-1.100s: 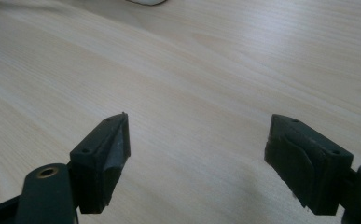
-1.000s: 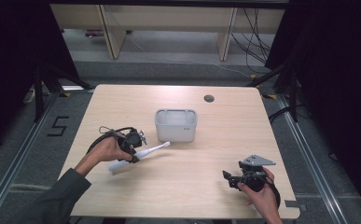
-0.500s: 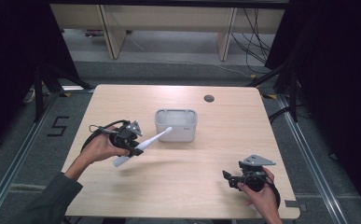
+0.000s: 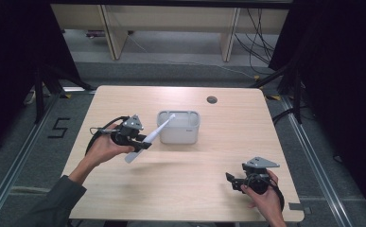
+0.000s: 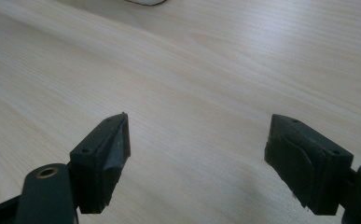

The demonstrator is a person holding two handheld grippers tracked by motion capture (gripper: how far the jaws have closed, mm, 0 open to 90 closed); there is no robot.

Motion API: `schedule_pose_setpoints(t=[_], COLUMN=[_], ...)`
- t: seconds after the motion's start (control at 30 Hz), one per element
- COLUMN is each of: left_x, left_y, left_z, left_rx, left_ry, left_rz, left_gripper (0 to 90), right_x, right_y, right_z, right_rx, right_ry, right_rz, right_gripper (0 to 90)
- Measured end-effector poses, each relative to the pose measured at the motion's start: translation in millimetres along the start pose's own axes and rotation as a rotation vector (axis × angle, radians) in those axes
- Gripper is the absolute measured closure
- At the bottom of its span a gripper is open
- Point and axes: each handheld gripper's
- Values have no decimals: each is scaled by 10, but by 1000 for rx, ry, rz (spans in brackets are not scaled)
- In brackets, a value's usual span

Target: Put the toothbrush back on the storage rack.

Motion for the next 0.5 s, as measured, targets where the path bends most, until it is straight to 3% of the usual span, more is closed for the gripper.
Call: schedule_pose_setpoints(t=[0.03,0.17,0.4,0.5], left_x=[-17,-52,-83,-97], left_y=[18,40,43,45], left_z=[3,8,41,63], left_rx=[-3,-10,-9,-9], left_ry=[25,68,105,127], left_rz=[-46,-132,-193,-226], left_gripper=[663,663,663,663], right_x=[-1,0,1,1], right_y=[0,-2,-1,-8], right_z=[0,18,17,-8], right_rx=[-1,-11,-12,-2], right_ry=[0,-23,-23,10], right_rz=[0,6,6,-4], right_gripper=[224,224,224,224])
Point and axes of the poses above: each handheld gripper's, and its own axes: y roughly backward along the jaws, x roughly out of its underside, z roughly to its left, and after that the axes turned 9 degrees about z, right-handed
